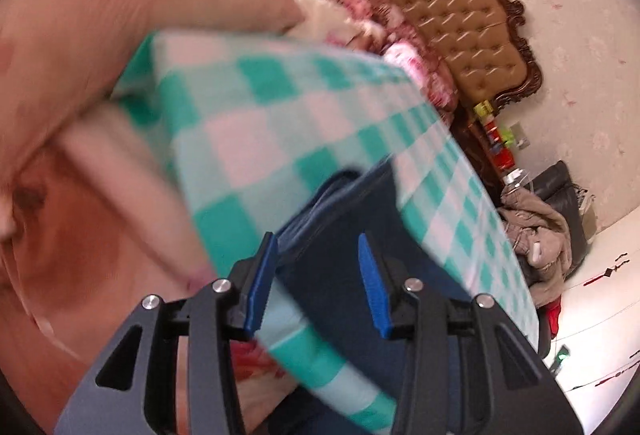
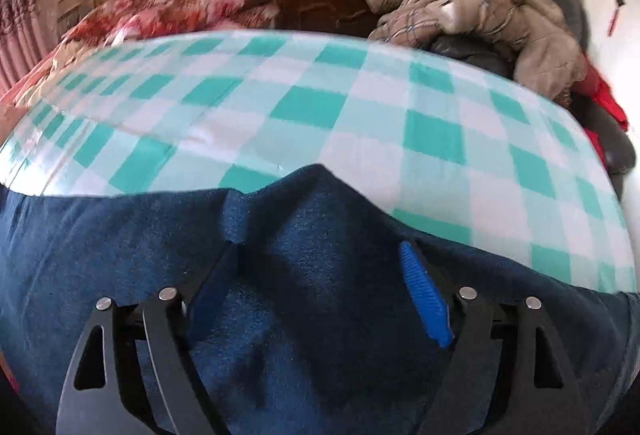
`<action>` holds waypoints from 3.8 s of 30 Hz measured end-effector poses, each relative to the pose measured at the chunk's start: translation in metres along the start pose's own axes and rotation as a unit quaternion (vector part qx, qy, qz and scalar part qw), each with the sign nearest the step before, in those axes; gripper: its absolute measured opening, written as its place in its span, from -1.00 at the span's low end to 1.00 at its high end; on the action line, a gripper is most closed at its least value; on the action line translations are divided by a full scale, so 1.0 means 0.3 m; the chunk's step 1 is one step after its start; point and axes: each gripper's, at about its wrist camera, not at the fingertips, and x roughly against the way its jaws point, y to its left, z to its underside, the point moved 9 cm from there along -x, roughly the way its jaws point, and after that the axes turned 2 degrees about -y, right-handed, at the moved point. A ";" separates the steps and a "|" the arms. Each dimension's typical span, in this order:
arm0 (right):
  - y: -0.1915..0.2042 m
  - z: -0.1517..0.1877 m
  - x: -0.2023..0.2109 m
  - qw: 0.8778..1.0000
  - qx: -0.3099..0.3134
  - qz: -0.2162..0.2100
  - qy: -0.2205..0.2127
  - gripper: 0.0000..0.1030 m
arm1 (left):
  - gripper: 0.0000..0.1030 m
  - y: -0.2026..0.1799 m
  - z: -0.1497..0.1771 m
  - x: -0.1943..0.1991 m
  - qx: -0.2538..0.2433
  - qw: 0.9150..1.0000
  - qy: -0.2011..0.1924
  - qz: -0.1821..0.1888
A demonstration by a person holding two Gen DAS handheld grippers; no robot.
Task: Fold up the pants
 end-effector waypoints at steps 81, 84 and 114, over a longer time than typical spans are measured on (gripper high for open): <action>-0.638 0.484 0.501 0.978 -0.198 0.073 0.002 0.12 | -0.14 -1.427 1.498 -0.128 -0.546 0.783 0.116 0.274; -0.605 0.588 0.528 0.971 -0.232 0.046 0.016 -0.02 | -0.18 -1.493 1.723 -0.074 -0.593 0.728 0.121 0.323; -0.709 0.661 0.540 0.914 -0.401 -0.062 -0.003 -0.43 | -0.98 -1.584 1.904 -0.062 -0.656 0.686 0.074 0.307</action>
